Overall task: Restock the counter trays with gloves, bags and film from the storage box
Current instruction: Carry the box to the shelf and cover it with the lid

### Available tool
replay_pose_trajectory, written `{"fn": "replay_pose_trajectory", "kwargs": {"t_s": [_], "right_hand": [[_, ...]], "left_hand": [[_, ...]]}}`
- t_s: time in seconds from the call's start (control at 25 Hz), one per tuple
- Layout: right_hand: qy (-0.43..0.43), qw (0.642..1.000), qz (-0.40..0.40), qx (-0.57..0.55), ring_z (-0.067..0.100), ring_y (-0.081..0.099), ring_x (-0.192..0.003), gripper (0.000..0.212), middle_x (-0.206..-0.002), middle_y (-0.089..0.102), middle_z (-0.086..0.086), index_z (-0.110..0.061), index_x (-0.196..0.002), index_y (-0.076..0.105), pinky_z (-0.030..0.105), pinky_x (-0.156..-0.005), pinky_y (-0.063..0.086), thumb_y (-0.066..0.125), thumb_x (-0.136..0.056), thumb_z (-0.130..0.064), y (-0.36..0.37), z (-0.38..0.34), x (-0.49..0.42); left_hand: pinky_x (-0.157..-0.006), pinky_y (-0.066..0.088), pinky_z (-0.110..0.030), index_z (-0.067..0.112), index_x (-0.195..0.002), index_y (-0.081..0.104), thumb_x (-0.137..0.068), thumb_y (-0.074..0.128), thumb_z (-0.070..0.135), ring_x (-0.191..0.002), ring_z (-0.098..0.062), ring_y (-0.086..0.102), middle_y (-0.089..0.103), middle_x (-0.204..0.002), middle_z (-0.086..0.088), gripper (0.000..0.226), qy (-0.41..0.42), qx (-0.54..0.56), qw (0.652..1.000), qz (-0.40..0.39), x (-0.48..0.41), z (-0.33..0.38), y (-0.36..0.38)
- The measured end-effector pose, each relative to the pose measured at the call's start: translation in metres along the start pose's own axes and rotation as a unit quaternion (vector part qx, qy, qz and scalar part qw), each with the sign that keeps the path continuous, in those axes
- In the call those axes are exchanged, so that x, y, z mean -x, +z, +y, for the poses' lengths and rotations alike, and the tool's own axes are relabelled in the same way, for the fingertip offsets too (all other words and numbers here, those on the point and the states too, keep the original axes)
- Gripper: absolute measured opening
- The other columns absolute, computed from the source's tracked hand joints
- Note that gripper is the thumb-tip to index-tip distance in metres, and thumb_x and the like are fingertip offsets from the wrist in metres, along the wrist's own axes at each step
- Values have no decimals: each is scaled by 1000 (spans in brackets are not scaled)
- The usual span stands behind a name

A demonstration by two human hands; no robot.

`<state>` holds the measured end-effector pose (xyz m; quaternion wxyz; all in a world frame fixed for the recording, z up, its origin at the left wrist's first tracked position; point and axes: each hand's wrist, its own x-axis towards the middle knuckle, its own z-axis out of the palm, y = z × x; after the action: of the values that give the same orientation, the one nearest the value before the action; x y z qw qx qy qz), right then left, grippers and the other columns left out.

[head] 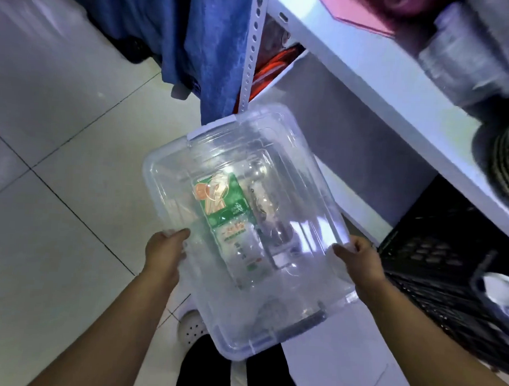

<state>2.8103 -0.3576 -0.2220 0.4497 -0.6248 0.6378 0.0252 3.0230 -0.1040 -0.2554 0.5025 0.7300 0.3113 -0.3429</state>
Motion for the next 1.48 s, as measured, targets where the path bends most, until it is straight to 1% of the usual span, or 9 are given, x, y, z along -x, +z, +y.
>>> {"fn": "replay_pose_trajectory", "kwargs": {"t_s": [0.24,0.4,0.64,0.76,0.84,1.0,1.16,1.28,1.48], "right_hand": [[16,999,27,-40,18,34,-59,24,-68,38,12,-7,-71,48,24,-43,29,68,-82,-13,-45,-13,18],[59,990,44,-122,19,39,-55,34,-59,41,9,-8,-58,44,28,-55,34,67,-83,-10,-60,-9,16],[138,958,66,-242,18,51,-52,9,-62,55,5,-6,-80,61,22,-49,45,67,-84,-12,-64,-25,6],[178,949,37,-259,16,51,-58,34,-68,54,1,-1,-107,61,29,-60,45,67,-84,-25,-60,-45,-10],[191,946,28,-260,15,47,-57,42,-68,51,1,-1,-114,58,28,-56,42,65,-84,-31,-57,-62,-21],[178,903,30,-391,10,50,-47,14,-62,59,1,-13,-100,55,16,-44,44,61,-89,-8,-55,-88,-30],[155,890,36,-427,12,55,-65,21,-73,56,2,-15,-101,53,19,-52,49,57,-88,1,-67,-83,-26],[143,912,24,-383,11,47,-55,34,-59,49,0,-16,-68,61,19,-54,39,49,-88,8,-74,-61,-16],[163,926,-16,-341,20,59,-71,19,-77,60,10,-12,-79,57,28,-64,49,52,-88,3,-89,-30,-2]], "left_hand": [[-70,39,-31,3,-119,51,-80,64,9,-80,-22,51,53,-93,-9,42,123,-76,988,-52,43,69,32],[-68,44,-31,12,-128,46,-82,63,7,-79,-20,55,59,-98,-5,50,125,-99,975,-155,49,98,63],[-65,48,-30,6,-114,56,-79,67,15,-78,-23,61,65,-106,-14,37,152,-191,954,-175,53,107,90],[-69,48,-32,7,-118,52,-78,69,24,-86,-25,60,61,-116,-15,46,162,-217,958,-98,55,96,81],[-82,53,-42,6,-127,43,-81,69,29,-104,-27,57,53,-124,-12,58,68,-129,982,-123,63,88,88],[-68,58,-42,10,-89,62,-88,60,18,-98,-25,62,61,-98,-8,8,-38,-12,958,-284,96,97,138],[-81,56,-44,2,-88,58,-91,49,0,-98,-33,63,59,-105,-17,10,-41,51,961,-269,112,113,185],[-80,53,-43,2,-83,54,-91,46,-4,-91,-31,59,55,-97,-16,13,-33,63,959,-275,123,128,213],[-71,58,-43,4,-102,50,-91,47,-2,-88,-23,56,53,-85,-8,13,17,32,962,-272,129,143,243]]}}
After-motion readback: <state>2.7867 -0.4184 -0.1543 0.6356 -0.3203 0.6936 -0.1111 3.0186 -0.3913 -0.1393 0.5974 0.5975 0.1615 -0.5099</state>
